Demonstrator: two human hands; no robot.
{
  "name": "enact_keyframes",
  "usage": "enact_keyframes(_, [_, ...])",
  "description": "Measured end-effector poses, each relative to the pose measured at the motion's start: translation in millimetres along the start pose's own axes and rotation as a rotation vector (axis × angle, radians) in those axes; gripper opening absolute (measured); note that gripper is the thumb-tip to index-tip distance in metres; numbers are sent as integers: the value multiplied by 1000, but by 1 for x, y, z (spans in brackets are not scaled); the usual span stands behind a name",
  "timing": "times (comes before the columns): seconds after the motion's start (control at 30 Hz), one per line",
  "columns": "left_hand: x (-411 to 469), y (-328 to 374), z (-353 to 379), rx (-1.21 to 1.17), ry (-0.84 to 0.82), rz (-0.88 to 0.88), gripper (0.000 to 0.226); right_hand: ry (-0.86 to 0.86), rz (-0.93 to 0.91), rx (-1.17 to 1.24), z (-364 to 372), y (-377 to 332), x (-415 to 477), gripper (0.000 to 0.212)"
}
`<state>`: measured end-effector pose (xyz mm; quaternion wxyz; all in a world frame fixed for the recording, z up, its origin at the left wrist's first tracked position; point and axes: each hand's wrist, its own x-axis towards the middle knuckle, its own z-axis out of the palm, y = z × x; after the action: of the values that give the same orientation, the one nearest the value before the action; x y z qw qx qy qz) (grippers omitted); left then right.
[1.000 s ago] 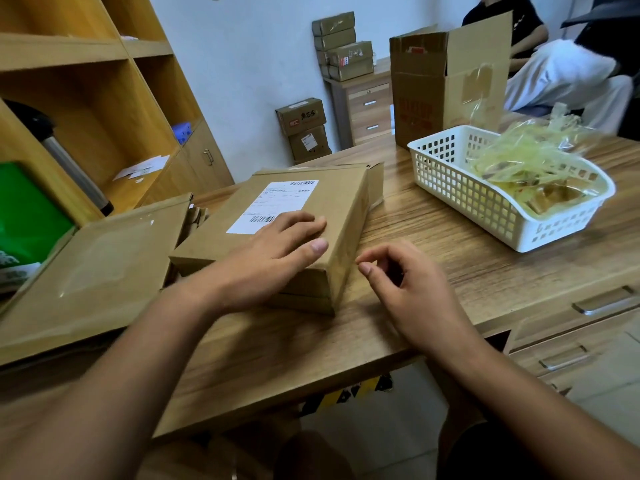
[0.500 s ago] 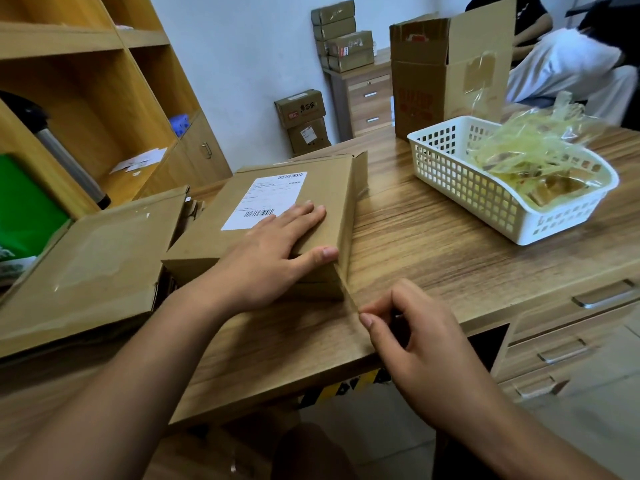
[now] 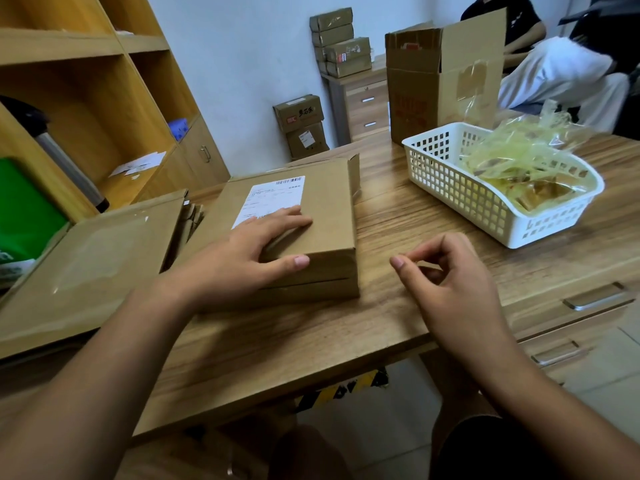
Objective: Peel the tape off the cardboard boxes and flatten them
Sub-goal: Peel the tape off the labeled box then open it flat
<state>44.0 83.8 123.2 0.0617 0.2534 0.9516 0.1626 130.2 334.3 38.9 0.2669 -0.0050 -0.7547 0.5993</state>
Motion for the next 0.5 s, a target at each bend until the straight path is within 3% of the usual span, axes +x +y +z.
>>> enact_keyframes(0.2, [1,-1,11,22,72,3,59,1,-1,156,-2,3,5,18])
enact_keyframes(0.5, [12,14,18,-11,146,-44,54,-161,-92,209,17,-6,-31,19])
